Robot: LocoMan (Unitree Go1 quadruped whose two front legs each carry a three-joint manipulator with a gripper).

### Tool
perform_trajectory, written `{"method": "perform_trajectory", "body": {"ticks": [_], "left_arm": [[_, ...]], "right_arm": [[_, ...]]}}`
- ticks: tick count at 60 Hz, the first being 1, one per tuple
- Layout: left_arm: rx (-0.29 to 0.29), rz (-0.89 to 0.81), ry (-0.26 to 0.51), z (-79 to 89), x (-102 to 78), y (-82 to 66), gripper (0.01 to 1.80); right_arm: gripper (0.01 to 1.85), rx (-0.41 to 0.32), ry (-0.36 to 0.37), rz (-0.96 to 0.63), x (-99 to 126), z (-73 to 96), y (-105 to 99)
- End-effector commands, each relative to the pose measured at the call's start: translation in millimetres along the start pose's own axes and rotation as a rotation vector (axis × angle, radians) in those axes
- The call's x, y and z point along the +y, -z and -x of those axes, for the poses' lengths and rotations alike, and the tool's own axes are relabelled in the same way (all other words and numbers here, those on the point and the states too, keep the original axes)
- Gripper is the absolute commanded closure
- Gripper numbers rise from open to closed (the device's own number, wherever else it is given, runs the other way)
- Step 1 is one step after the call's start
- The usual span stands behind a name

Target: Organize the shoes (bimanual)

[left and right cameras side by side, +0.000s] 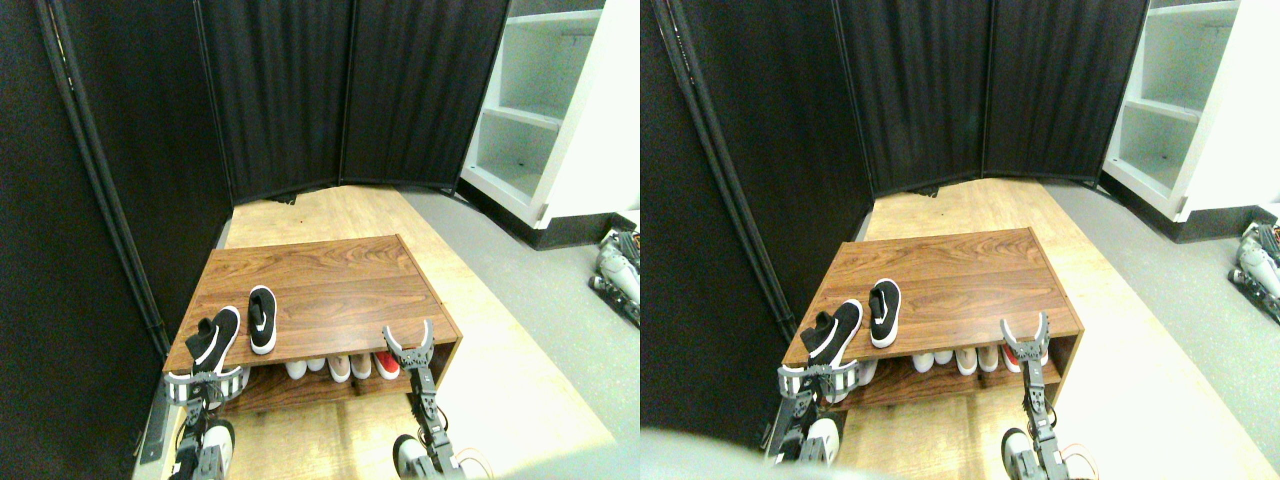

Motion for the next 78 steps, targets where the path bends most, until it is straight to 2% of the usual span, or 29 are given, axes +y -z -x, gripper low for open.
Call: {"method": "perform_trajectory", "body": {"ticks": [1,19,32,35,41,46,48,52,58,59,60,64,66,68,69,70,72,74,75,77,78], "left_arm": [[0.017,0.008,0.024,-9.2,-5.4,4.9,0.26],[0.036,0.04,0.005,-29.4,-0.5,12.6,0.33],[0.036,0.049,0.004,-21.8,-5.0,17.8,0.32],[0.044,0.026,0.003,-16.4,-4.5,17.8,0.38],[0.036,-0.003,-0.001,-1.0,-3.4,14.9,0.31],[0.026,-0.008,-0.005,17.9,0.7,9.9,0.36],[0.028,-0.008,-0.006,19.9,1.1,9.3,0.37],[0.021,-0.034,0.012,37.1,1.3,1.1,0.41],[-0.002,-0.082,0.039,48.6,-1.7,-13.3,0.48],[-0.022,-0.109,0.057,54.2,-5.7,-22.7,0.6],[-0.022,-0.109,0.057,54.2,-5.7,-22.7,0.6],[-0.104,-0.167,0.104,60.3,-14.8,-39.7,0.92],[-0.12,-0.17,0.109,60.8,-16.2,-41.9,0.98],[-0.167,-0.232,0.148,60.6,-20.7,-50.8,1.17],[-0.179,-0.285,0.165,58.5,-23.3,-58.9,1.34],[-0.179,-0.285,0.165,58.5,-23.3,-58.9,1.34],[-0.251,-0.343,0.195,56.4,-27.6,-67.8,1.5],[-0.284,-0.361,0.2,54.9,-31.3,-74.2,1.57],[-0.3,-0.371,0.215,52.7,-33.3,-79.1,1.65],[-0.31,-0.372,0.223,51.4,-34.2,-81.3,1.7],[-0.326,-0.372,0.24,48.4,-36.0,-85.5,1.8]], "right_arm": [[1.21,-0.009,-0.016,-0.018,0,-1.8,0],[1.22,-0.015,-0.023,-0.009,-1,-4.9,-5],[1.21,-0.018,-0.022,0.008,-3,-7.0,-7],[1.22,-0.019,-0.019,0.001,-4,-7.6,-8],[1.21,-0.021,-0.019,0.01,-5,-8.5,-9],[1.21,-0.025,-0.01,-0.001,-6,-9.2,-10],[1.22,-0.021,-0.012,-0.007,-7,-9.3,-10],[1.21,-0.023,-0.007,-0.006,-8,-10.1,-10],[1.21,-0.024,-0.013,-0.016,-9,-11.2,-10],[1.22,-0.02,-0.023,-0.021,-9,-11.8,-11],[1.22,-0.02,-0.023,-0.021,-9,-11.8,-11],[1.23,-0.018,-0.026,-0.032,-10,-12.5,-11],[1.23,-0.019,-0.026,-0.032,-10,-12.5,-11],[1.23,-0.019,-0.024,-0.027,-9,-12.2,-11],[1.23,-0.016,-0.023,-0.028,-9,-12.0,-12],[1.23,-0.016,-0.023,-0.028,-9,-12.0,-12],[1.23,-0.014,-0.023,-0.029,-9,-11.9,-12],[1.23,-0.015,-0.022,-0.025,-9,-11.9,-12],[1.23,-0.016,-0.023,-0.02,-9,-11.8,-12],[1.22,-0.016,-0.022,-0.021,-9,-11.8,-13],[1.21,-0.016,-0.02,-0.023,-9,-11.8,-13]]}}
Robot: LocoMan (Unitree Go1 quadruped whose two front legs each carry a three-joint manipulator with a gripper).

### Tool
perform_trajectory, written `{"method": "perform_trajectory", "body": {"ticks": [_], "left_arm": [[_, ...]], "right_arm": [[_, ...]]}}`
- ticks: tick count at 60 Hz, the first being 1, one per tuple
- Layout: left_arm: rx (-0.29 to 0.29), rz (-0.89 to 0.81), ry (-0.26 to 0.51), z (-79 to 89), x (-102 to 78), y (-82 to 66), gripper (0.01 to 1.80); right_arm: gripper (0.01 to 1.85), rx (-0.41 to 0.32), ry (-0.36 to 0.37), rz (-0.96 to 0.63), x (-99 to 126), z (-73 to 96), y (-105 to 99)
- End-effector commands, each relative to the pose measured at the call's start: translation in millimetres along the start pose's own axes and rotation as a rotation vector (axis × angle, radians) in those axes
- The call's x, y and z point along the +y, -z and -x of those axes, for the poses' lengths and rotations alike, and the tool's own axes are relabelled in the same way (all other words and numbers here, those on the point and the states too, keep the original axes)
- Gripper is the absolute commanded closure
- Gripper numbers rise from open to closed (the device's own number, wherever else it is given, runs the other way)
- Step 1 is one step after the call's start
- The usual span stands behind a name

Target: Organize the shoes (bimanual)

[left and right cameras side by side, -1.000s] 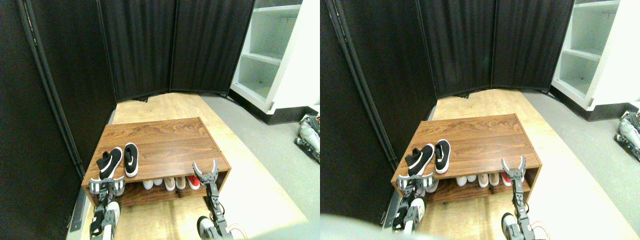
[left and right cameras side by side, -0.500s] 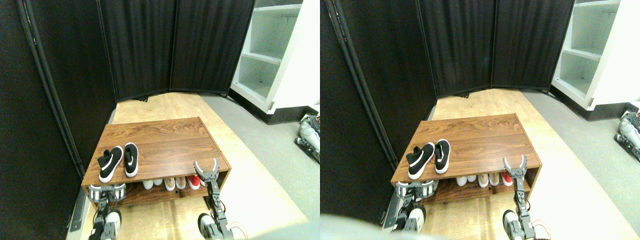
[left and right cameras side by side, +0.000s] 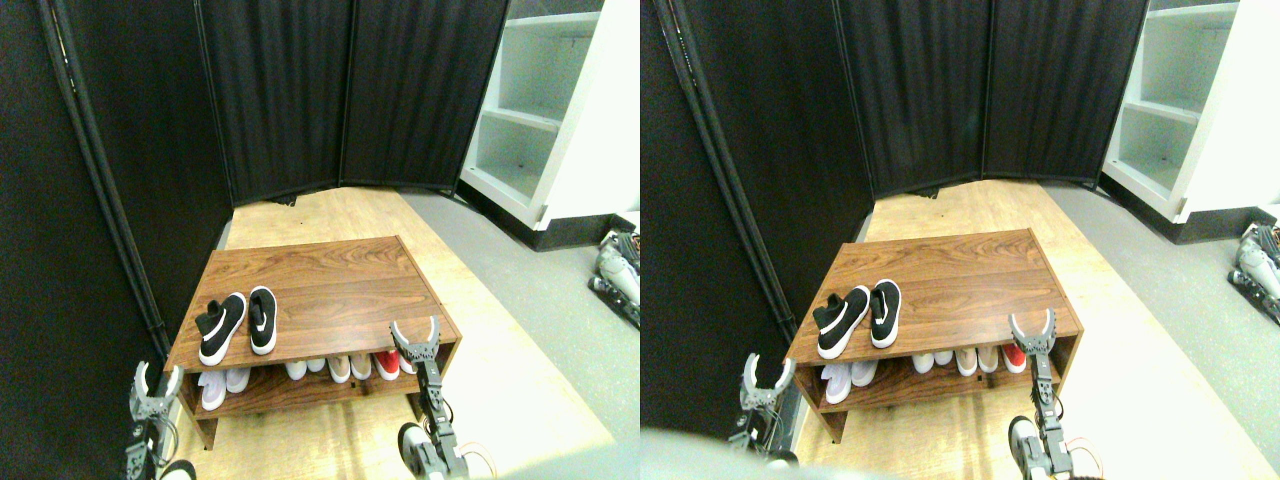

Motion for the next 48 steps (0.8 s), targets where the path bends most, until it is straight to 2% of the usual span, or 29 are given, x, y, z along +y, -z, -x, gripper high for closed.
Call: {"method": "perform_trajectory", "body": {"ticks": [1,6,10,11,19,24,32,38,42,44,48], "left_arm": [[-0.044,-0.004,0.063,-17.9,0.1,-13.8,1.8],[-0.04,-0.041,0.076,-31.7,-2.7,-19.3,1.8],[-0.043,-0.074,0.081,-39.7,-4.6,-18.4,1.8],[-0.024,-0.083,0.077,-47.2,-7.4,-15.9,1.8],[0.026,-0.091,0.069,-64.5,-9.2,-8.6,1.8],[0.072,-0.088,0.013,-78.0,-6.9,0.5,1.8],[0.098,-0.147,-0.022,-89.7,0.2,15.6,1.8],[0.129,-0.089,-0.06,-97.9,4.1,29.6,1.8],[0.147,-0.08,-0.103,-102.4,7.8,37.2,1.8],[0.17,-0.072,-0.143,-106.7,13.3,46.2,1.8],[0.164,-0.074,-0.17,-109.1,16.3,53.1,1.8]], "right_arm": [[1.22,-0.004,-0.026,-0.01,4,-1.2,0],[1.22,-0.001,-0.027,-0.013,4,-0.5,-1],[1.21,0.001,-0.026,-0.017,4,-0.3,0],[1.22,0.002,-0.028,-0.011,5,0.2,0],[1.22,0.011,-0.032,-0.026,5,0.6,0],[1.21,0.009,-0.03,-0.029,6,1.0,-1],[1.21,0.004,-0.031,-0.013,7,1.6,-1],[1.21,-0.001,-0.027,-0.016,8,1.8,-1],[1.22,-0.002,-0.033,-0.019,8,1.5,-1],[1.22,-0.006,-0.035,-0.023,8,1.3,0],[1.21,-0.012,-0.024,-0.031,8,1.0,0]]}}
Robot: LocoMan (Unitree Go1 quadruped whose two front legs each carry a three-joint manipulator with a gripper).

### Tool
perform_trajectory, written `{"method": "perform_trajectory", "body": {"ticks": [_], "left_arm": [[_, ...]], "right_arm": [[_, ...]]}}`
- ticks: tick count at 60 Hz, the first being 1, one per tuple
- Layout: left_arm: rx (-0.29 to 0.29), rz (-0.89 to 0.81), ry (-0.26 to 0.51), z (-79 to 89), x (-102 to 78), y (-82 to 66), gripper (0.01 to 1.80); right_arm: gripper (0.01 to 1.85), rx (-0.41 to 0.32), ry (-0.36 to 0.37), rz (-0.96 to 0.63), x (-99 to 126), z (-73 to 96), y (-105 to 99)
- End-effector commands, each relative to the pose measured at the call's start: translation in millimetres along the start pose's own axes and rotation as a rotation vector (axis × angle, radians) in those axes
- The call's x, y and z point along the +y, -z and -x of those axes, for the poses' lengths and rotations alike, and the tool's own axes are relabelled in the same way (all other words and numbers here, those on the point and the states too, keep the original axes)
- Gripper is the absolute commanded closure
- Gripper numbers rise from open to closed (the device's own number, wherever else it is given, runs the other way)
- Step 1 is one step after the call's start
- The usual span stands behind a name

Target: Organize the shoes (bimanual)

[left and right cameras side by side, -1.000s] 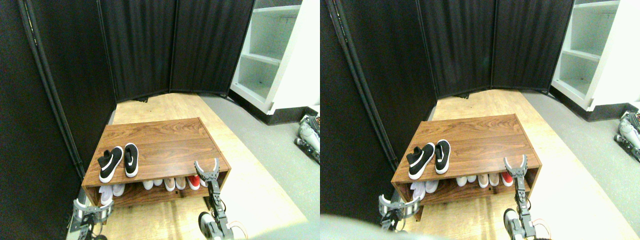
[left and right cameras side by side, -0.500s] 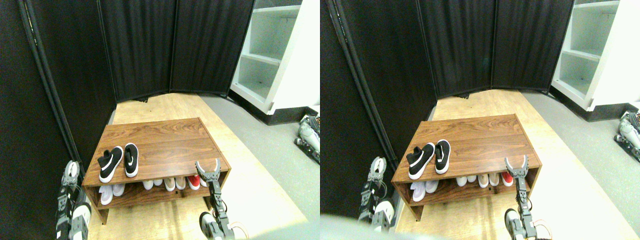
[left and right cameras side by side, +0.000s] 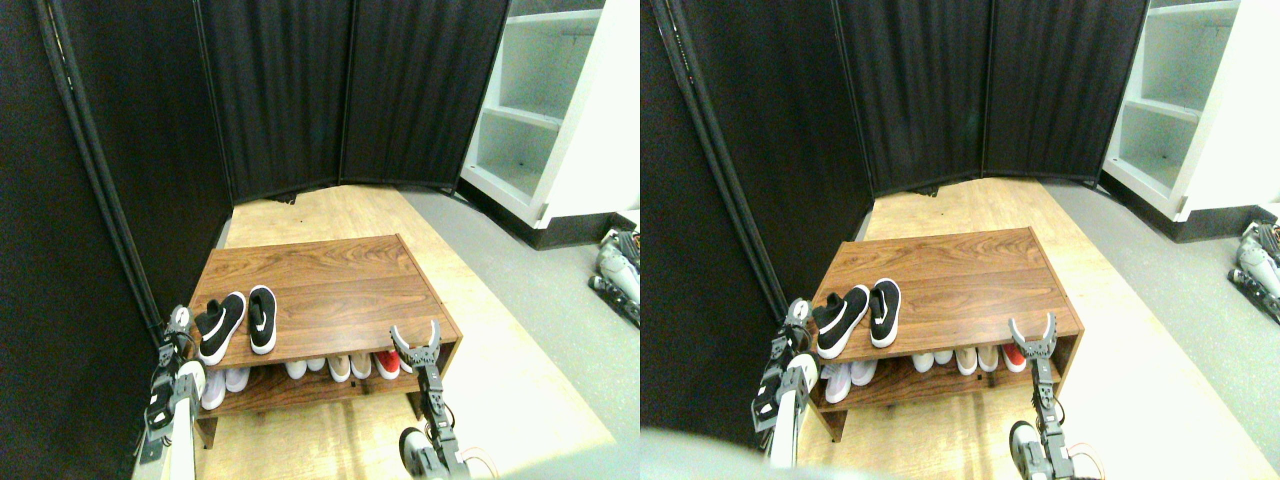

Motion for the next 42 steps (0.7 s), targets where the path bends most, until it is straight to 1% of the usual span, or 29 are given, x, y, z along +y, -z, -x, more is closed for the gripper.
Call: {"method": "perform_trajectory", "body": {"ticks": [1,5,7,11,13,15,18,21,27,30,37,42], "left_arm": [[0.003,0.012,-0.01,-8.2,-0.9,10.5,1.8],[-0.003,0.04,-0.038,-13.9,3.7,18.9,1.8],[0.021,0.053,-0.037,-15.3,4.9,21.5,1.8],[0.021,0.085,-0.05,-15.1,2.6,25.5,1.8],[0.025,0.092,-0.054,-12.0,-2.8,27.7,1.8],[0.027,0.093,-0.053,-11.0,-4.4,28.1,1.8],[0.047,0.102,-0.041,-6.9,-12.7,31.3,1.8],[0.05,0.099,-0.039,-5.9,-14.2,32.3,1.8],[0.059,0.103,-0.031,4.4,-23.7,36.3,1.8],[0.064,0.096,-0.019,5.4,-24.2,38.0,1.8],[0.108,0.116,0.006,11.9,-29.7,43.0,1.8],[0.12,0.105,0.021,14.4,-30.9,45.3,1.8]], "right_arm": [[1.21,-0.022,-0.04,-0.01,11,-2.6,-1],[1.22,-0.029,-0.038,-0.014,11,-3.0,-1],[1.23,-0.029,-0.038,-0.009,11,-3.0,0],[1.22,-0.025,-0.037,-0.004,11,-3.2,0],[1.23,-0.027,-0.033,-0.003,11,-3.4,1],[1.23,-0.028,-0.034,-0.005,11,-3.5,1],[1.19,-0.033,-0.032,-0.001,12,-3.8,1],[1.18,-0.034,-0.029,-0.004,12,-3.9,1],[1.2,-0.04,-0.037,-0.01,12,-4.4,1],[1.2,-0.042,-0.032,-0.017,12,-4.4,1],[1.21,-0.039,-0.031,-0.02,11,-4.9,1],[1.22,-0.037,-0.038,-0.011,10,-5.3,1]]}}
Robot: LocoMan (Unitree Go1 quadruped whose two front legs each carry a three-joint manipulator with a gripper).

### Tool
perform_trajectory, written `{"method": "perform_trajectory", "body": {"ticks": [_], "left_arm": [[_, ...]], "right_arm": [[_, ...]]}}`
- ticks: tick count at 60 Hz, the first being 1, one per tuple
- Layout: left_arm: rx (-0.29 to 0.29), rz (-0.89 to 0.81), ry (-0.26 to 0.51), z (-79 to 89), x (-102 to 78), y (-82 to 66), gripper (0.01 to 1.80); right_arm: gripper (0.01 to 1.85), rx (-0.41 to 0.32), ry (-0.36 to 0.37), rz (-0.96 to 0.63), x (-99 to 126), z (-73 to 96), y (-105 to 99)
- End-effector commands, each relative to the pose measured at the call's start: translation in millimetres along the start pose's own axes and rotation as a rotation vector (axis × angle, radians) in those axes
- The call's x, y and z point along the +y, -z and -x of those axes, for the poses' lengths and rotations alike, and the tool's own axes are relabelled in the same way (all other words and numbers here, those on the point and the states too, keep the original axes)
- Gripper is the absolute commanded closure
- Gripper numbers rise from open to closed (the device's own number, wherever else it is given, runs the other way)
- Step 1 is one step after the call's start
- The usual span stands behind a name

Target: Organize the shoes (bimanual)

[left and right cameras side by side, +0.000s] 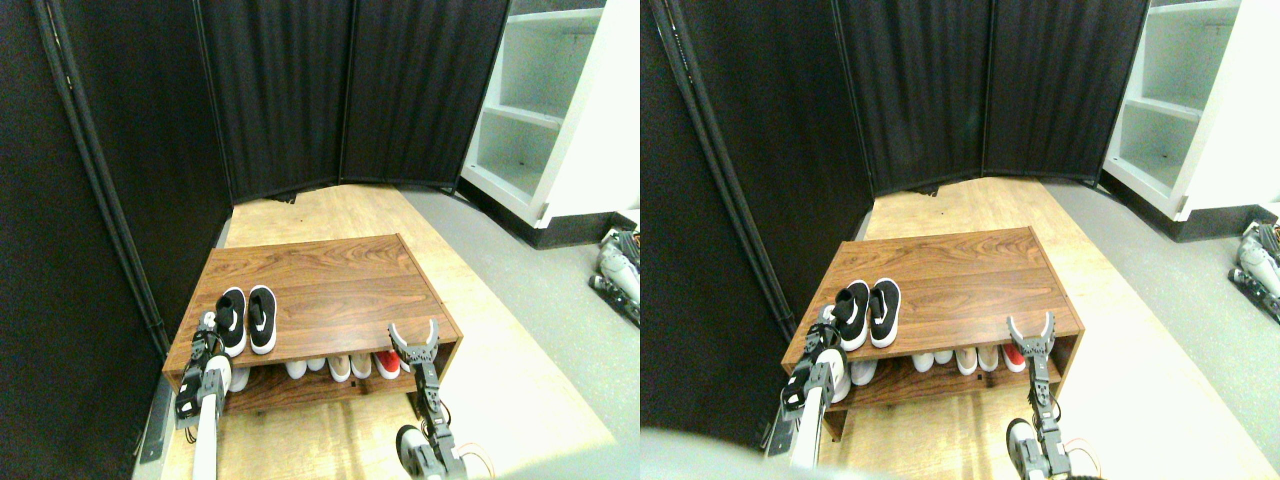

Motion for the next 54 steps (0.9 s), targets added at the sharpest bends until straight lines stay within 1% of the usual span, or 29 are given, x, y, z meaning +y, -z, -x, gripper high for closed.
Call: {"method": "perform_trajectory", "body": {"ticks": [1,13,17,20,25,28,30,33,35,37,38,39,40,42,43,46,47,49,53,54], "left_arm": [[0.01,-0.014,0.059,3.1,-11.8,1.8,1.8],[0.021,0.008,0.05,9.2,-16.2,3.7,1.8],[0.029,0.018,0.049,11.1,-17.5,5.2,1.8],[0.024,0.019,0.043,11.8,-18.0,5.7,1.8],[0.03,0.021,0.047,14.1,-18.5,5.1,1.8],[0.042,0.024,0.066,15.3,-17.2,3.0,1.8],[0.032,0.009,0.079,16.5,-14.6,-0.5,1.8],[0.012,0.009,0.078,19.4,-11.7,-7.2,1.8],[-0.002,0.005,0.117,23.3,-9.4,-15.6,1.8],[0.012,0.008,0.146,24.9,-6.3,-24.2,1.8],[0.007,0.007,0.164,28.0,-5.2,-29.8,1.8],[0.007,0.007,0.164,28.0,-5.2,-29.8,1.8],[-0.006,-0.002,0.175,31.9,-4.3,-35.4,1.8],[-0.014,-0.01,0.178,34.2,-3.8,-38.2,1.8],[-0.049,0.006,0.185,45.0,-4.6,-47.6,1.8],[-0.055,-0.009,0.212,56.9,-2.1,-56.8,1.8],[-0.055,-0.009,0.212,56.9,-2.1,-56.8,1.8],[-0.058,0.005,0.226,63.4,-0.6,-60.9,1.8],[-0.02,0.022,0.264,76.3,2.6,-65.4,1.8],[-0.02,0.022,0.264,76.3,2.6,-65.4,1.8]], "right_arm": [[1.22,-0.01,-0.05,-0.01,9,-2.9,-2],[1.2,-0.011,-0.051,0.001,8,-3.2,-1],[1.22,-0.008,-0.051,-0.019,8,-2.8,-1],[1.22,-0.01,-0.043,-0.027,9,-2.7,-1],[1.21,-0.013,-0.05,-0.017,9,-2.9,-1],[1.2,-0.014,-0.055,-0.001,8,-2.8,-1],[1.2,-0.014,-0.051,-0.012,8,-1.9,-1],[1.2,-0.016,-0.057,-0.004,8,-1.5,-2],[1.2,-0.016,-0.059,-0.002,8,-0.8,-2],[1.2,-0.015,-0.058,-0.018,8,-0.5,-3],[1.21,-0.015,-0.057,-0.025,7,-0.2,-3],[1.21,-0.015,-0.057,-0.025,7,-0.2,-3],[1.21,-0.015,-0.055,-0.029,7,0.1,-3],[1.21,-0.015,-0.054,-0.03,7,0.2,-3],[1.21,-0.012,-0.053,-0.031,7,0.9,-4],[1.21,-0.01,-0.053,-0.033,7,1.7,-4],[1.21,-0.01,-0.053,-0.033,7,1.7,-4],[1.21,-0.008,-0.056,-0.025,8,2.3,-4],[1.22,-0.001,-0.058,-0.059,8,3.0,-3],[1.22,-0.001,-0.058,-0.059,8,3.0,-3]]}}
